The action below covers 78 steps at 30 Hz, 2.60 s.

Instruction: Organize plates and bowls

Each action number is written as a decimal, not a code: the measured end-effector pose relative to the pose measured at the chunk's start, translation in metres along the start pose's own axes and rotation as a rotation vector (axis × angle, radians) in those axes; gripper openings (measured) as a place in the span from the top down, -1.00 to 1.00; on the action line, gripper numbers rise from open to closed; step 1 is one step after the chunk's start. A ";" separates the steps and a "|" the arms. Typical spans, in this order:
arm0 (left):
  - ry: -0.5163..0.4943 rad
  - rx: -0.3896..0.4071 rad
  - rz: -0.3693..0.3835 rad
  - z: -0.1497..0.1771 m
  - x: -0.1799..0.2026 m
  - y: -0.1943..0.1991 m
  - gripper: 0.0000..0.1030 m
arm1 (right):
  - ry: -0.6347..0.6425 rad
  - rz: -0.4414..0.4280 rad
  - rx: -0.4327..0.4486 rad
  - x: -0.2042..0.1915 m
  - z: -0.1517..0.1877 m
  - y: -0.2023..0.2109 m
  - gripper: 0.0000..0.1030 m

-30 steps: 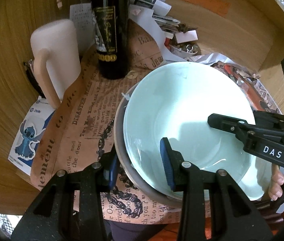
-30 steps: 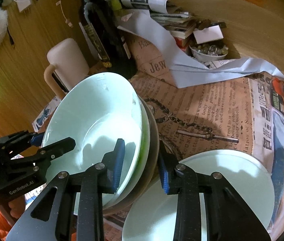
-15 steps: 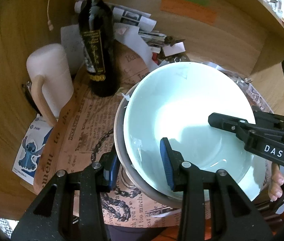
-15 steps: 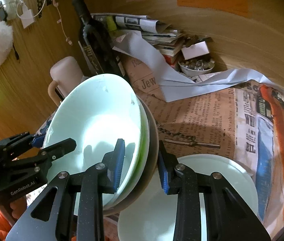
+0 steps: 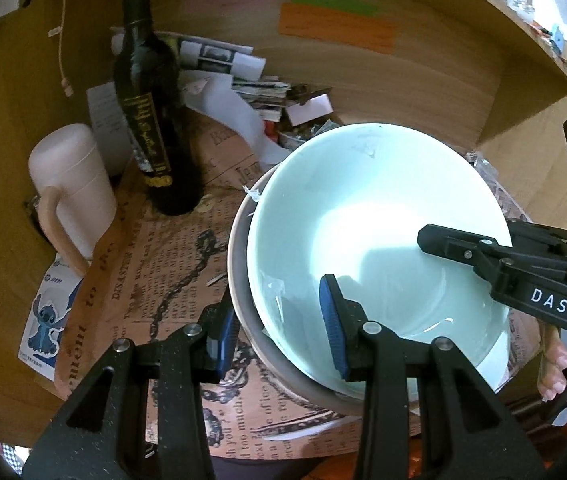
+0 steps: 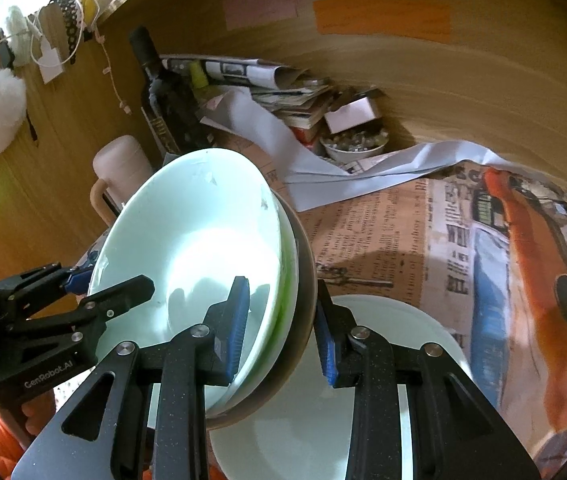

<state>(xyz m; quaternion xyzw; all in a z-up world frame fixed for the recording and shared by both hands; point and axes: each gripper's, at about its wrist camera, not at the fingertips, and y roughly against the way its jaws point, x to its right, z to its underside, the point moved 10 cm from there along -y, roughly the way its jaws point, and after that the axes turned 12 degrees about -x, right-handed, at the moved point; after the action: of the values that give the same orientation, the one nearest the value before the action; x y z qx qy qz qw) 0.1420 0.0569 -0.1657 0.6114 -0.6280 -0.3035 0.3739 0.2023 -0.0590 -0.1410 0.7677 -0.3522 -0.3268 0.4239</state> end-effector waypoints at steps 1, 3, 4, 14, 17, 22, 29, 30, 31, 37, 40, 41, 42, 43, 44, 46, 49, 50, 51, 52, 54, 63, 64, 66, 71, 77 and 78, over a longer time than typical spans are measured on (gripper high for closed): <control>-0.004 0.000 0.006 -0.001 0.003 0.000 0.25 | -0.004 0.003 0.003 0.002 0.000 0.002 0.45; -0.016 0.002 0.011 -0.001 0.009 0.000 0.25 | -0.013 0.009 0.008 0.006 0.002 0.007 0.45; -0.022 0.003 0.013 -0.001 0.011 0.001 0.25 | -0.017 0.011 0.011 0.008 0.003 0.008 0.45; -0.070 0.012 0.042 -0.001 0.039 0.006 0.25 | -0.046 0.044 0.032 0.022 0.016 0.026 0.45; -0.081 0.014 0.047 0.000 0.046 0.006 0.25 | -0.055 0.050 0.036 0.027 0.020 0.030 0.45; -0.100 0.005 0.057 0.004 0.057 0.004 0.25 | -0.068 0.061 0.034 0.035 0.030 0.035 0.45; -0.122 -0.011 0.067 0.013 0.073 -0.001 0.25 | -0.090 0.068 0.021 0.047 0.044 0.038 0.45; -0.125 -0.012 0.067 0.014 0.075 -0.002 0.25 | -0.092 0.070 0.019 0.048 0.046 0.038 0.45; -0.127 -0.012 0.067 0.015 0.076 -0.002 0.25 | -0.096 0.071 0.017 0.050 0.048 0.038 0.45; -0.143 -0.031 0.075 0.022 0.087 -0.010 0.25 | -0.120 0.072 0.003 0.059 0.059 0.037 0.45; -0.150 -0.044 0.077 0.027 0.092 -0.015 0.25 | -0.132 0.070 -0.006 0.065 0.063 0.036 0.45; -0.151 -0.048 0.079 0.027 0.093 -0.016 0.25 | -0.134 0.071 -0.009 0.066 0.064 0.035 0.45; -0.152 -0.055 0.082 0.028 0.095 -0.019 0.25 | -0.136 0.071 -0.013 0.068 0.065 0.034 0.45; -0.152 -0.060 0.082 0.029 0.096 -0.020 0.25 | -0.138 0.072 -0.017 0.069 0.067 0.033 0.45; -0.153 -0.067 0.084 0.029 0.097 -0.023 0.25 | -0.140 0.073 -0.022 0.071 0.068 0.032 0.45; -0.155 -0.074 0.083 0.030 0.098 -0.026 0.25 | -0.147 0.070 -0.029 0.073 0.070 0.030 0.45; -0.156 -0.090 0.085 0.031 0.099 -0.031 0.25 | -0.156 0.066 -0.044 0.076 0.073 0.026 0.45; -0.154 -0.096 0.086 0.031 0.100 -0.033 0.25 | -0.158 0.065 -0.048 0.076 0.073 0.025 0.45; -0.155 -0.103 0.087 0.032 0.100 -0.035 0.25 | -0.162 0.063 -0.055 0.078 0.074 0.023 0.45; -0.156 -0.108 0.087 0.032 0.100 -0.037 0.25 | -0.166 0.061 -0.058 0.078 0.075 0.022 0.45; -0.160 -0.116 0.083 0.033 0.100 -0.040 0.25 | -0.171 0.057 -0.065 0.080 0.076 0.020 0.45; -0.167 -0.116 0.075 0.027 0.101 -0.046 0.25 | -0.185 0.033 -0.085 0.084 0.073 0.015 0.44; -0.169 -0.116 0.073 0.027 0.100 -0.047 0.25 | -0.182 0.032 -0.084 0.084 0.073 0.015 0.44; -0.175 -0.114 0.076 0.028 0.100 -0.048 0.26 | -0.175 0.021 -0.084 0.084 0.073 0.015 0.37; -0.185 -0.108 0.077 0.028 0.100 -0.048 0.26 | -0.166 0.025 -0.061 0.081 0.070 0.017 0.29; -0.176 -0.041 0.060 0.020 0.094 -0.037 0.23 | -0.145 0.067 0.008 0.079 0.064 0.030 0.06; -0.174 -0.023 0.056 0.018 0.093 -0.032 0.21 | -0.132 0.089 0.034 0.078 0.062 0.037 0.05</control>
<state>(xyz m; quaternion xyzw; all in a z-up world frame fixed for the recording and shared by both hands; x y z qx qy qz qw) 0.1469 -0.0394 -0.1932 0.5607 -0.6714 -0.3519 0.3332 0.1854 -0.1631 -0.1509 0.7350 -0.4189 -0.3515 0.4009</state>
